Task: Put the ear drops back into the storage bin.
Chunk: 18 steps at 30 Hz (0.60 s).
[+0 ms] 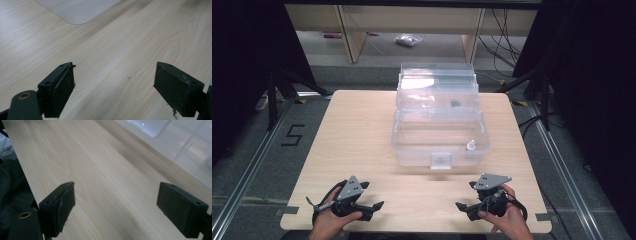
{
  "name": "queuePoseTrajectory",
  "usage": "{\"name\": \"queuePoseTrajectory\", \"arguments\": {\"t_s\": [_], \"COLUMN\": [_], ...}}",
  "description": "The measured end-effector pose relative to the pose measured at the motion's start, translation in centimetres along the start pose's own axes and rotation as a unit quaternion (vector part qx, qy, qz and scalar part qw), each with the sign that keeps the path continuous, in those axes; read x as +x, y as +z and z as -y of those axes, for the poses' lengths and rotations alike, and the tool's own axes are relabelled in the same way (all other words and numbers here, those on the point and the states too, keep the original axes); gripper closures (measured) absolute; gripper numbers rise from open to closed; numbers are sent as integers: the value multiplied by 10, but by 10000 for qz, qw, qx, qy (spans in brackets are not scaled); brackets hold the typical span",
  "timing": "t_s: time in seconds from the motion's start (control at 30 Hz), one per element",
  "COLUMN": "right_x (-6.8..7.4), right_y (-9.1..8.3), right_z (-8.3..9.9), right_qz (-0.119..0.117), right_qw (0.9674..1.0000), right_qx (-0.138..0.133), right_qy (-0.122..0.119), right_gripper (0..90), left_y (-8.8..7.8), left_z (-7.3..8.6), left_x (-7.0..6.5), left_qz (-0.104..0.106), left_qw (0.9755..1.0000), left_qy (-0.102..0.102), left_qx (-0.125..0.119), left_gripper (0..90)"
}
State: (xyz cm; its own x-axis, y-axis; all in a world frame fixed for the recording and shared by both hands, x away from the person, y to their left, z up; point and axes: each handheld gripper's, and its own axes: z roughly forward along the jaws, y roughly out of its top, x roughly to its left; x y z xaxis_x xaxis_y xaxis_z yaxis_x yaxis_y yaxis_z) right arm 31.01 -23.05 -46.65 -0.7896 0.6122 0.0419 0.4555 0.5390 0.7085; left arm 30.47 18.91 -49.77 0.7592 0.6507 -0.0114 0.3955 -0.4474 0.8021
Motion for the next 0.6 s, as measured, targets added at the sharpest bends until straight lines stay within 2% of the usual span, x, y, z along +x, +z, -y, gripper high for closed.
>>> {"name": "queuePoseTrajectory", "arguments": {"t_s": [0.03,0.13,0.4,0.47,0.6], "right_x": [0,-1,-1,-1,-2], "right_y": [1,1,3,4,6], "right_z": [1,1,2,3,3], "right_qz": [20,-43,3,-8,-34], "right_qw": [10000,10000,9999,9999,9999], "right_qx": [-68,71,123,108,153], "right_qy": [21,21,53,23,-5], "right_gripper": [160,160,160,160,160], "left_y": [0,0,0,1,1], "left_z": [0,0,0,0,0], "left_x": [0,0,0,-2,-2], "left_qz": [2,2,24,60,67], "left_qw": [10000,10000,10000,9999,9999], "left_qy": [-2,-14,-19,-116,-115], "left_qx": [-4,-3,-15,-81,-85], "left_gripper": [160,154,150,150,148]}}
